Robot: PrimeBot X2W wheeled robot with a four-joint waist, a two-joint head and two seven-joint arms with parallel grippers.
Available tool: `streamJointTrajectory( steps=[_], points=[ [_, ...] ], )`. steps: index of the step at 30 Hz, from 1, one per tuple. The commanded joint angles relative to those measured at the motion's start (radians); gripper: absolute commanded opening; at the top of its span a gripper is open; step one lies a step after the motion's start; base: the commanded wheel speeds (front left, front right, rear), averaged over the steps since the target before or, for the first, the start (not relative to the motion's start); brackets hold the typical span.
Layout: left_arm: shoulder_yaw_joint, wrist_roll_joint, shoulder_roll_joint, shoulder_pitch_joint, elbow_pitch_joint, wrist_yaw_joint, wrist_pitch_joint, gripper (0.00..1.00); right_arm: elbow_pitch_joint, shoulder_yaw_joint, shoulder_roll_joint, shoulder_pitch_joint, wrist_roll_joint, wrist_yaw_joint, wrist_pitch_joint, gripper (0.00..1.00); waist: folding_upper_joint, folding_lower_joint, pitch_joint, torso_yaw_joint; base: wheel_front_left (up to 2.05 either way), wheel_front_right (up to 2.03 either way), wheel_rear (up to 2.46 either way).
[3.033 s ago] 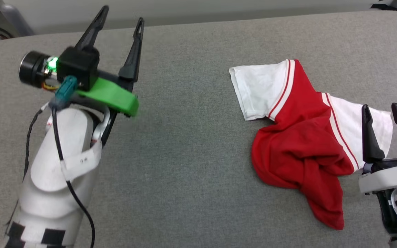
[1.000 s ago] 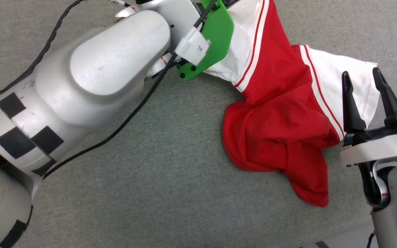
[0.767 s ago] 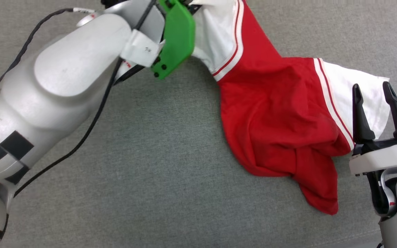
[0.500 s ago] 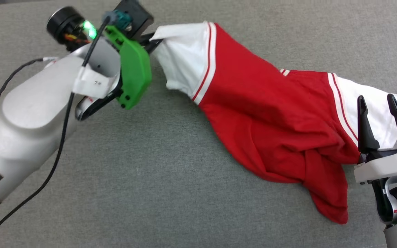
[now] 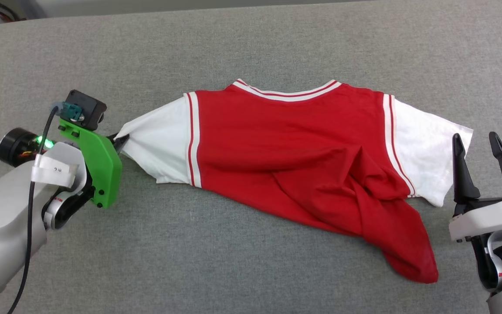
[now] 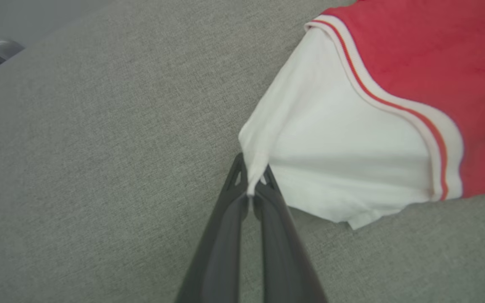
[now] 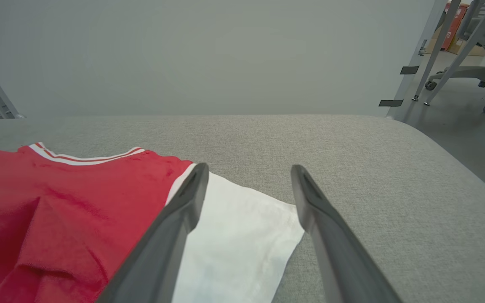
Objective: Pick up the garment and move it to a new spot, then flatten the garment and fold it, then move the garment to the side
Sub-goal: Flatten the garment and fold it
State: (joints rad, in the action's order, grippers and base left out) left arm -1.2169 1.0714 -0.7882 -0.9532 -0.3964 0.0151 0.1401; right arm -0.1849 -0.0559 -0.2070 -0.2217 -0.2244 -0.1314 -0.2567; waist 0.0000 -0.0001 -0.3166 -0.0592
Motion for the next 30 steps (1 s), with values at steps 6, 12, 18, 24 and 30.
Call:
streamJointTrajectory(
  steps=[6,12,18,24,30],
  points=[
    [-0.003,0.043,0.068,0.057,-0.16,-0.007,-0.007,1.0,-0.022,0.008,-0.005,0.005,-0.011,0.001,-0.001,1.0,0.0,0.0001,-0.007,-0.026,0.0,0.0,0.0],
    [0.01,0.026,0.103,0.03,-0.227,-0.023,-0.068,1.0,-0.026,-0.004,-0.005,0.015,-0.014,0.001,-0.002,1.0,0.0,0.0001,0.015,-0.023,0.0,0.0,0.0],
    [0.043,0.027,0.078,-0.08,-0.201,-0.063,-0.045,1.0,-0.018,-0.013,-0.003,0.022,-0.013,0.001,-0.002,1.0,0.0,0.0001,0.031,-0.011,0.0,0.0,0.0],
    [0.027,0.078,0.047,-0.175,-0.152,-0.107,0.177,1.0,-0.009,-0.007,-0.001,0.018,-0.013,0.001,-0.001,1.0,0.0,0.0001,0.027,-0.012,0.0,0.0,0.0],
    [-0.011,0.103,0.037,-0.2,-0.147,-0.122,0.368,1.0,0.001,0.003,0.0,0.003,-0.017,0.001,0.0,1.0,0.0,0.0001,0.006,-0.03,0.0,0.0,0.0]
  ],
)
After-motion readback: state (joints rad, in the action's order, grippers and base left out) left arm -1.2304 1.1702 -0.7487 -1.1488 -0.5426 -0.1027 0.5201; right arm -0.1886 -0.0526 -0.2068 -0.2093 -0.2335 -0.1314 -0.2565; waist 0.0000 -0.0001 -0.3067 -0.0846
